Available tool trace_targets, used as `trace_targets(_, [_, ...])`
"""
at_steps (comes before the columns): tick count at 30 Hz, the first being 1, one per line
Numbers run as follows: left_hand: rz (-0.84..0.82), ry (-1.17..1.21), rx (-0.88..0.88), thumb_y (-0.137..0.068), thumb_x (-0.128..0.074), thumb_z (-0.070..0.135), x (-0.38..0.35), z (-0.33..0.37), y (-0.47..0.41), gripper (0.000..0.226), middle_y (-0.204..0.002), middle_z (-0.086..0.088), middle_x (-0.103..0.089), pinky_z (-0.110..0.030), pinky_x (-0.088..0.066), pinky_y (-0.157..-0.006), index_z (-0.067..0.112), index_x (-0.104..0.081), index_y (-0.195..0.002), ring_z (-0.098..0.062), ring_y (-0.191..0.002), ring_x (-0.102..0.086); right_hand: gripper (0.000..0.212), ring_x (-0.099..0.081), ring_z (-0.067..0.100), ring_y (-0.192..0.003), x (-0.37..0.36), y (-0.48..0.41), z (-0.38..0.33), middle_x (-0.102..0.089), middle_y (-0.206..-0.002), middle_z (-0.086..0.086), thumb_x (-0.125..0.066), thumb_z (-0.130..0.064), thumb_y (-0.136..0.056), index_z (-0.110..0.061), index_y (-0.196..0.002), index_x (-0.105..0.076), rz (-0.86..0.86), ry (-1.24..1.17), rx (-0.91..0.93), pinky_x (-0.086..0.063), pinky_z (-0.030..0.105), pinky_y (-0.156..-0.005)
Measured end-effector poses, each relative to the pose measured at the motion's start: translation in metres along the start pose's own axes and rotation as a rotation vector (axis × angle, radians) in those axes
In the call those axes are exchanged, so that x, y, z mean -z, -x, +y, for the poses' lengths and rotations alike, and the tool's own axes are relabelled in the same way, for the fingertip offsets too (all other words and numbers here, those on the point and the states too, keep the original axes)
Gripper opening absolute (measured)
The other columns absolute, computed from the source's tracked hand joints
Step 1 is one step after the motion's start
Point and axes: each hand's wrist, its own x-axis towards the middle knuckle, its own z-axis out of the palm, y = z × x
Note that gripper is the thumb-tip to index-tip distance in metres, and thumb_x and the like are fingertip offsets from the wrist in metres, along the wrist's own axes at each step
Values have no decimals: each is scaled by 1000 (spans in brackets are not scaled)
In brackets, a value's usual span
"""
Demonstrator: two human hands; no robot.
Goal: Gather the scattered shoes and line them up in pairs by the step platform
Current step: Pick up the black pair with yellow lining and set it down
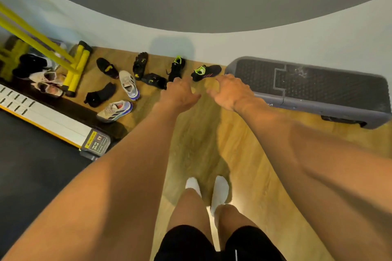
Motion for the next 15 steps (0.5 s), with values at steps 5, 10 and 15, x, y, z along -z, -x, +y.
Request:
trace_targets(5, [-52, 32, 9, -88, -56, 49, -17, -6, -125, 67, -142, -14, -41, -54, -36, -105, 20, -34, -144, -37, -130, -38, 60, -39, 32, -131, -19, -117, 8, -39, -143, 9, -43, -51, -95, -19, -144, -34, -11, -16, -25, -38, 50, -101])
trace_targets(10, [-99, -4, -17, -87, -55, 55, -67, -28, -260, 73, -142, -16, -40, -55, -36, -102, 20, -31, -146, -39, -131, -36, 58, -41, 31, -130, -70, -240, 29, -39, -144, 8, -42, -48, -95, -20, -145, -33, 20, -54, -67, -40, 47, -96])
trace_targets(15, [-99, -24, -27, -84, -58, 56, -147, -54, -388, 72, -138, -16, -42, -55, -35, -101, 21, -34, -142, -38, -129, -38, 57, -42, 32, -129, -147, -363, 67, -41, -142, 8, -43, -45, -94, -20, -145, -33, 26, -82, -108, -40, 48, -100])
